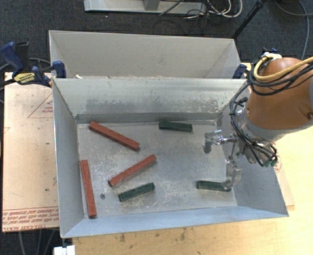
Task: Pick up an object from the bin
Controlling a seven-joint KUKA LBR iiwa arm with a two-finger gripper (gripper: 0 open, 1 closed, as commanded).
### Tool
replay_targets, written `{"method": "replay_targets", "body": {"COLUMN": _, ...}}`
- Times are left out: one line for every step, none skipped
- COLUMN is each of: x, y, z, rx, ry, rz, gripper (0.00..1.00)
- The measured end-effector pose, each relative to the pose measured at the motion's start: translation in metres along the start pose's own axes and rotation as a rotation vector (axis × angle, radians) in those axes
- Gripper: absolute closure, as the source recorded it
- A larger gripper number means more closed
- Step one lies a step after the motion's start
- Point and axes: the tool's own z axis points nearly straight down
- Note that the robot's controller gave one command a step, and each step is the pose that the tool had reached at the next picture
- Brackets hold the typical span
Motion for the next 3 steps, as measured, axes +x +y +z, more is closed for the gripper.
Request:
{"method": "replay_targets", "body": {"x": 0.008, "y": -0.009, "z": 0.139, "rx": -0.004, "ry": 0.008, "rz": -0.034, "gripper": 0.0}}
{"method": "replay_targets", "body": {"x": -0.001, "y": -0.091, "z": 0.134, "rx": -0.009, "ry": 0.0, "rz": -0.256, "gripper": 0.0}}
{"method": "replay_targets", "body": {"x": 0.032, "y": -0.044, "z": 0.132, "rx": 0.006, "ry": -0.014, "rz": -0.334, "gripper": 0.0}}
